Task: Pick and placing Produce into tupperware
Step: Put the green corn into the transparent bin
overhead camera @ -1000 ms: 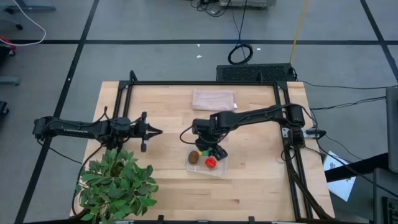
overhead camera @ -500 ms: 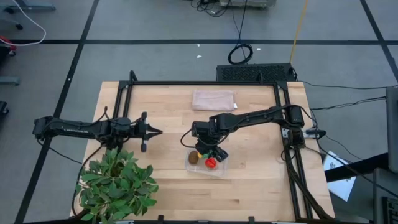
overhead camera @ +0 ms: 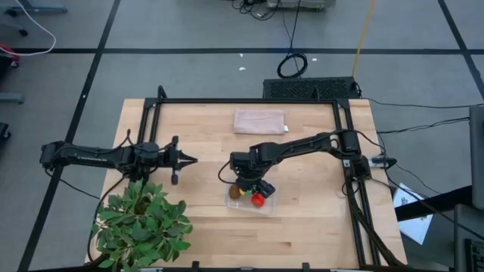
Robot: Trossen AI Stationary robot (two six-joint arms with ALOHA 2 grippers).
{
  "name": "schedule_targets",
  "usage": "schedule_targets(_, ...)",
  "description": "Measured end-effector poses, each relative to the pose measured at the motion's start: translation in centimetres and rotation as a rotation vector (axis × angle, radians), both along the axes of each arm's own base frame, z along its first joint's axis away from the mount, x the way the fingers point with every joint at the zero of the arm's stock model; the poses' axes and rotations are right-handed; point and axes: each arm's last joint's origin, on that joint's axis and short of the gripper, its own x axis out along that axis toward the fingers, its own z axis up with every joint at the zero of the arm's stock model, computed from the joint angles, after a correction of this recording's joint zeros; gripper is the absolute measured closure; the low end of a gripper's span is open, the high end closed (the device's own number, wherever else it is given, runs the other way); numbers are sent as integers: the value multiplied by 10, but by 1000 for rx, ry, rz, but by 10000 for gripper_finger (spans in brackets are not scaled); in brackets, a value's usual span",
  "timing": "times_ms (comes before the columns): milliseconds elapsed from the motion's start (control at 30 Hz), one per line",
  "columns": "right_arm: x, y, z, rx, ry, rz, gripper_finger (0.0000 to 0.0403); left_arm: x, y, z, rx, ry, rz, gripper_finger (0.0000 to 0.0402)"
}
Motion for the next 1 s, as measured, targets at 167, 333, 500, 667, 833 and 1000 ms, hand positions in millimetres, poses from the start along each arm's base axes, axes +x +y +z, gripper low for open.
schedule_targets(167,0,0,-9,-3,33,9,195,0,0,0,0,3,0,373)
schedule_targets(333,-1,0,-12,-8,55,25,195,0,0,0,0,5,0,373)
schedule_targets(500,-3,1,-12,-11,61,40,195,0,0,0,0,5,0,373)
schedule_targets(667,-4,6,-14,-15,76,82,195,0,0,0,0,5,0,373)
schedule_targets(833,-7,13,-25,-26,113,152,195,0,0,0,0,4,0,373)
schedule_targets(1000,-5,15,-31,-33,118,166,195,0,0,0,0,2,0,373)
